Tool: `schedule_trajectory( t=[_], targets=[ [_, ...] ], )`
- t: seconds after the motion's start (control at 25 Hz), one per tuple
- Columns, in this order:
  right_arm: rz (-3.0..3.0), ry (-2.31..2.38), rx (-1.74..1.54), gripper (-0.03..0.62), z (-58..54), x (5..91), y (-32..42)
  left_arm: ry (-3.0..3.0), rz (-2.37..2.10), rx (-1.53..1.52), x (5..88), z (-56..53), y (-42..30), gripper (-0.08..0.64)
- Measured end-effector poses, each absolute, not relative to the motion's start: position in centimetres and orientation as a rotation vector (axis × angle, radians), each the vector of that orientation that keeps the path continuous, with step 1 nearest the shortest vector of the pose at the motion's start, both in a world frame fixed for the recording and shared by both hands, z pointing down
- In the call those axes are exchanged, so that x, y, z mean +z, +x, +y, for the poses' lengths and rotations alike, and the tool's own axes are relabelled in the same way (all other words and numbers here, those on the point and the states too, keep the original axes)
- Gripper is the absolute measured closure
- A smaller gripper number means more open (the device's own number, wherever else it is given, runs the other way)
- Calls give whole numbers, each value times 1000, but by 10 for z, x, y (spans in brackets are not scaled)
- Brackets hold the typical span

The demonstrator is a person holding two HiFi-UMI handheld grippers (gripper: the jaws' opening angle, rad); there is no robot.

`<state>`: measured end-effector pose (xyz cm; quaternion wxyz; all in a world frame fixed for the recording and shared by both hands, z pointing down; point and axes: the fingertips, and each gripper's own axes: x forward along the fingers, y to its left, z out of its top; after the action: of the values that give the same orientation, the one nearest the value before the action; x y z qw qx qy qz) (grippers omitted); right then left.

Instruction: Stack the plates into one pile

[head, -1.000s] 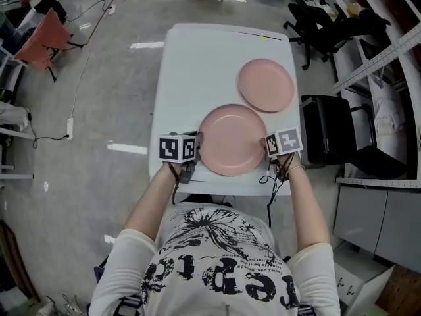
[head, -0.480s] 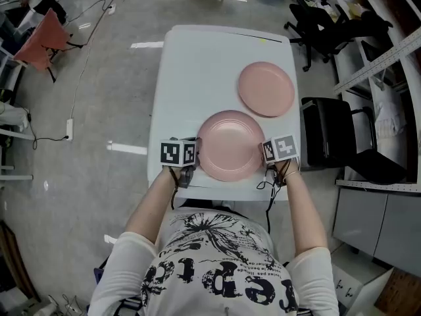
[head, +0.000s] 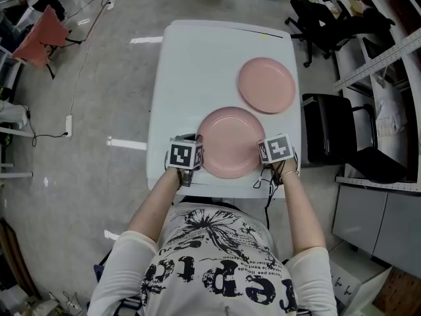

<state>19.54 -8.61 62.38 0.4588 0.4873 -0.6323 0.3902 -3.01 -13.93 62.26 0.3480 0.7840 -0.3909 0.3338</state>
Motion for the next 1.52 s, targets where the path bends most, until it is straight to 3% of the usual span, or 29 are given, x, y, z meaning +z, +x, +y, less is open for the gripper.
schedule_trajectory(
  t=[0.24,0.4,0.6,0.68,0.92,1.36,1.52],
  targets=[
    [-1530,1206,918,517,-82,630,196,2046,-1068,939,624,-135,-29,508],
    [-1537,1171,906,511,-81,637,195,2068,-1053,928,627,-133,-21,406],
    [-1542,1151,882,499,-77,644,194,2090,-1073,913,628,-134,-14,353],
    [-1545,1144,881,494,-76,645,194,2119,-1119,930,626,-138,-15,258],
    [-1545,1159,798,400,-83,646,200,2098,-1138,937,638,-141,-24,233],
    [-1557,1156,842,376,-85,648,205,2026,-1163,939,652,-145,-43,228],
    [-1579,1176,875,376,-82,643,199,2017,-1153,913,659,-145,-48,192]
  ],
)
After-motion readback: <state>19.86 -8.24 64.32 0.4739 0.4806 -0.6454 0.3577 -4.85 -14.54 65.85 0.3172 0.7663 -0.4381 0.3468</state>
